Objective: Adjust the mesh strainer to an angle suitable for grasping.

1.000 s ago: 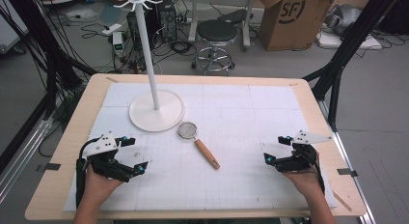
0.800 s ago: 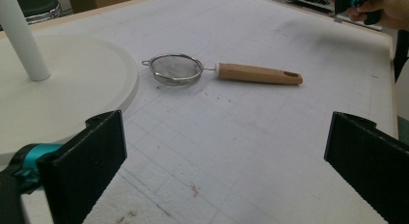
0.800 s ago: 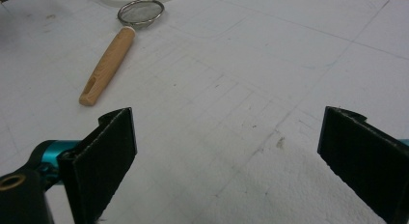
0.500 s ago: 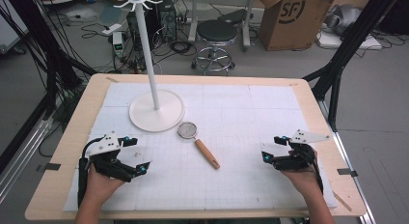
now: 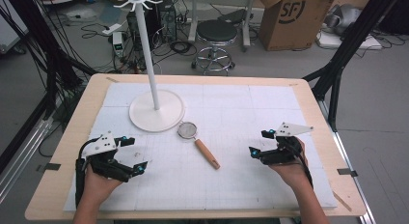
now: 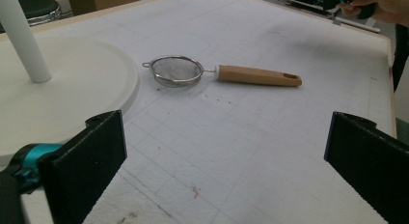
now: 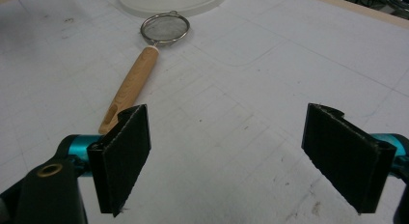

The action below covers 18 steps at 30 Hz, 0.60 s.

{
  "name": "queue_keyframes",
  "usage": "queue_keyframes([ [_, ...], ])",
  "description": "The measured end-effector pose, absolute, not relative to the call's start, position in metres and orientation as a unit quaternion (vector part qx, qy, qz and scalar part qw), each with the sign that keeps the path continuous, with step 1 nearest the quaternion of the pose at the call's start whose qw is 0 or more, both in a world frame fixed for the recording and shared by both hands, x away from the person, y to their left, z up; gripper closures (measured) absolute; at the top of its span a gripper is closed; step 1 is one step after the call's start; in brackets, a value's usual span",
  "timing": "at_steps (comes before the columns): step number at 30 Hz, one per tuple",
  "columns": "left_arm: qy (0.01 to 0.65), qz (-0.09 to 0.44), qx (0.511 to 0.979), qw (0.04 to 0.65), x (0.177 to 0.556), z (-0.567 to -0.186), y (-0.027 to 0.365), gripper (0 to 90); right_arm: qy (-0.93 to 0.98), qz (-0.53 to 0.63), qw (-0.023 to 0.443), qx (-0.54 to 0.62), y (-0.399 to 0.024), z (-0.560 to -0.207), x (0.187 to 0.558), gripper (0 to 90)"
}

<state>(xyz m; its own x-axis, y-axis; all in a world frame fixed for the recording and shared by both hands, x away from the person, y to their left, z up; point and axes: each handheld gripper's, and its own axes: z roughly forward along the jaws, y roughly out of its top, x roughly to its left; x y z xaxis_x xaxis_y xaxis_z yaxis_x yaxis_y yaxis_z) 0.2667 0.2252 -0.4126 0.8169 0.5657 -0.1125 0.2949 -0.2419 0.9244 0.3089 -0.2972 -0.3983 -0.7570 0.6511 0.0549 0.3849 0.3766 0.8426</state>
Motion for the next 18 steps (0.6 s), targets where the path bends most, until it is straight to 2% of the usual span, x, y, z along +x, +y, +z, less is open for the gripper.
queue_keyframes([
  [9, 0.265, 0.118, 0.789, 0.541, 0.271, -0.412, 0.21, 1.7, 0.799, 0.472, 0.142, 0.344, -0.318, -0.402, 0.305, 16.6],
  [16, 0.259, 0.116, 0.793, 0.538, 0.271, -0.41, 0.203, 1.7, 0.796, 0.476, 0.141, 0.347, -0.318, -0.402, 0.303, 17.4],
  [18, 0.261, 0.119, 0.791, 0.54, 0.27, -0.41, 0.207, 1.7, 0.8, 0.469, 0.138, 0.348, -0.314, -0.403, 0.305, 23.8],
])
